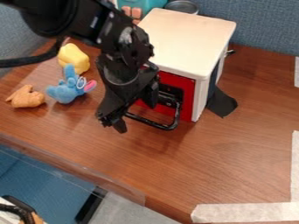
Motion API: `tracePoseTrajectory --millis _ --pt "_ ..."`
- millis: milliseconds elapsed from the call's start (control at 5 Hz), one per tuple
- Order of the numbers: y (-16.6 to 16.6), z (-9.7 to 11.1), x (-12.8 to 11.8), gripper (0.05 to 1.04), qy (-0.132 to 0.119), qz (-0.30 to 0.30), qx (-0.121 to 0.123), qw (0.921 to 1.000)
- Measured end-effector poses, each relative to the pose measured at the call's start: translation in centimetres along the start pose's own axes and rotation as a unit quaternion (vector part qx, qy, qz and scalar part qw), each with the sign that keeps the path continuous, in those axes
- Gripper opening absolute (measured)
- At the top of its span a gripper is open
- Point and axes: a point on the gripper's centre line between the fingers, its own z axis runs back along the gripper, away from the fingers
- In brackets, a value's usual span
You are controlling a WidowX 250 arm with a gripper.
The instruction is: Open the drawer
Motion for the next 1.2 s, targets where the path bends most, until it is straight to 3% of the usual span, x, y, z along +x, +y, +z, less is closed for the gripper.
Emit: tracePoseTrajectory --millis 400,800,1000,1200 --pt "-0.3 -2.0 -0.9 0.945 -0.005 -0.018 0.016 0.9997" --pt "-0.2 -2.5 -2.0 0.351 -0.005 -0.014 0.014 0.9998" --pt "0.8 -2.1 -2.5 0.277 -0.002 -0.011 0.015 0.9998" --pt "1.8 -1.5 -3.1 0.274 0.0 -0.013 0.014 0.9998"
